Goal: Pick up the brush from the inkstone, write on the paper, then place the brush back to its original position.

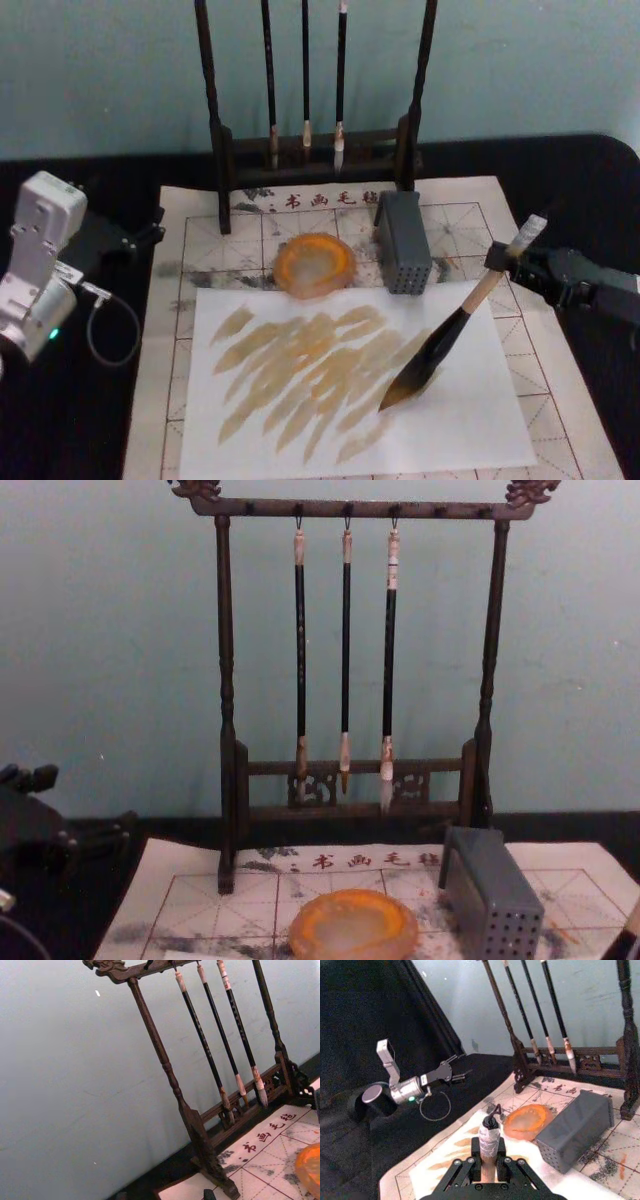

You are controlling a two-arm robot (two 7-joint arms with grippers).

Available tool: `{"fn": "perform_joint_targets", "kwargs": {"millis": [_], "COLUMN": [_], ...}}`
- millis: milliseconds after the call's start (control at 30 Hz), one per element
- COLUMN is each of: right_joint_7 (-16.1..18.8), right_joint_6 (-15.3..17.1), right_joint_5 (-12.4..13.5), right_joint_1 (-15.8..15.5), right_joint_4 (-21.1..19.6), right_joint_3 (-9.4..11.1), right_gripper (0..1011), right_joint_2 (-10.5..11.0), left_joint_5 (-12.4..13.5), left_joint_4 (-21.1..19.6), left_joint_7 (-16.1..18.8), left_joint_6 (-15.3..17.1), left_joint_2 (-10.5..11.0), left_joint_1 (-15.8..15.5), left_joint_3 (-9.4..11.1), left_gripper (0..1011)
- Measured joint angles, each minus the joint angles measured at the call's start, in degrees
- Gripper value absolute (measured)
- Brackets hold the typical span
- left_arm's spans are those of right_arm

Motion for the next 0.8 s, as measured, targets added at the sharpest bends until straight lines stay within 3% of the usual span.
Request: {"fn": "perform_joint_targets", "kwargs": {"millis": [800], "right_joint_7": [2.2], "right_joint_6": [-0.6], "right_joint_5": [-3.3], "right_joint_1": [0.7], "right_joint_4": [-0.7], "right_joint_3": [-1.7], "right_gripper": [177], "right_joint_2": [1.4], "left_joint_5": [0.0], "left_joint_4": [0.0], "left_joint_7": [0.0], "left_joint_6": [0.0], "left_joint_2": [0.0], "left_joint_1": [0.0], "left_joint_3": [0.0], "left_gripper": [1001]}}
